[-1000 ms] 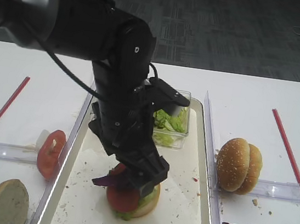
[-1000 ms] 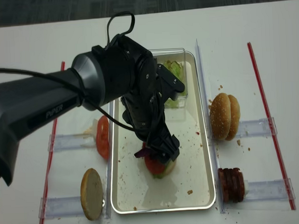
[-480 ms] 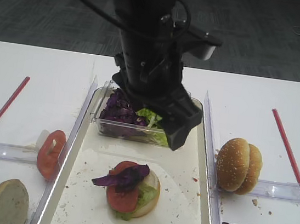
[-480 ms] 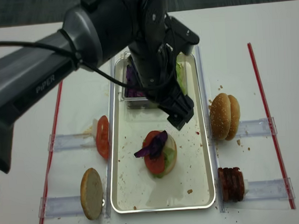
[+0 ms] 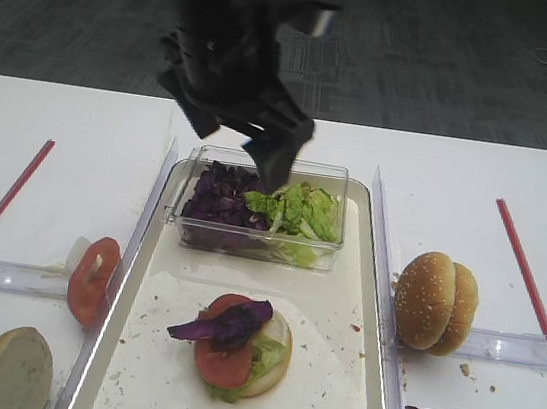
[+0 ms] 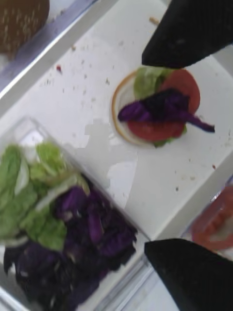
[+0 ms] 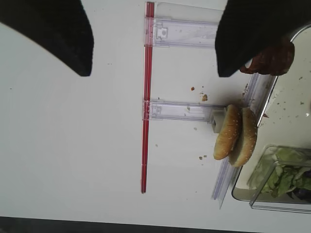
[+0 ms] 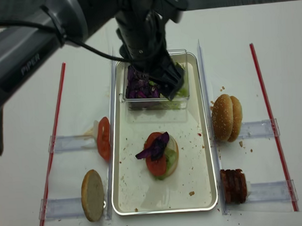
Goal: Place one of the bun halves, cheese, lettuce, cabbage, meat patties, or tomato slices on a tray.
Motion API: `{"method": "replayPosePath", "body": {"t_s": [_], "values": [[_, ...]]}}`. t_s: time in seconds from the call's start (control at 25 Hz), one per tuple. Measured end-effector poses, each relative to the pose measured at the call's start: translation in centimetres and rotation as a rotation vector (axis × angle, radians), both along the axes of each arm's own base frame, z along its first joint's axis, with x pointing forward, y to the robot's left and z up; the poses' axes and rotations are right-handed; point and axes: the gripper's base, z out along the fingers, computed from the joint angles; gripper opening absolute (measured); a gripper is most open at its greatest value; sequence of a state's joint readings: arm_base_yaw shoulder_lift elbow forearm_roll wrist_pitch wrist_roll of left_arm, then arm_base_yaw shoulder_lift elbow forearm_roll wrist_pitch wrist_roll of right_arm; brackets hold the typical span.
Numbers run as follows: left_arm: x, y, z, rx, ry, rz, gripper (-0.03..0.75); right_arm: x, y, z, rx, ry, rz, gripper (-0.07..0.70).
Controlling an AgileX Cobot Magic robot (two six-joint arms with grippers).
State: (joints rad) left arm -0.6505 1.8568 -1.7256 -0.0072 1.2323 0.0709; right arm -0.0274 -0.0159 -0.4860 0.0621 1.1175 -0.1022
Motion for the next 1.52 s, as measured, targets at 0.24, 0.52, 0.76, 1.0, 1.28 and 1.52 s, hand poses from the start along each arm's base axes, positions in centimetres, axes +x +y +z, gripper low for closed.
{"method": "replayPosePath", "body": {"t_s": [0.24,0.52,0.76,1.0,1.28,1.52], "values": [[5.2,9.1,0.0,0.003,-0.002,0.276,0.685,0.0,0.0,0.0,0.000,0.000,0.000,0.558],[7.8,19.5,0.0,-0.001,0.001,0.567,0.685,0.0,0.0,0.0,0.000,0.000,0.000,0.558],[8.1,23.9,0.0,-0.005,0.002,0.692,0.685,0.0,0.0,0.0,0.000,0.000,0.000,0.558],[8.1,24.2,0.0,-0.005,0.004,0.700,0.685,0.0,0.0,0.0,0.000,0.000,0.000,0.558],[5.8,24.1,-1.3,0.000,0.078,0.703,0.685,0.0,0.0,0.0,0.000,0.000,0.000,0.558],[-0.2,24.2,-2.8,0.055,0.172,0.700,0.685,0.0,0.0,0.0,0.000,0.000,0.000,0.558]]}}
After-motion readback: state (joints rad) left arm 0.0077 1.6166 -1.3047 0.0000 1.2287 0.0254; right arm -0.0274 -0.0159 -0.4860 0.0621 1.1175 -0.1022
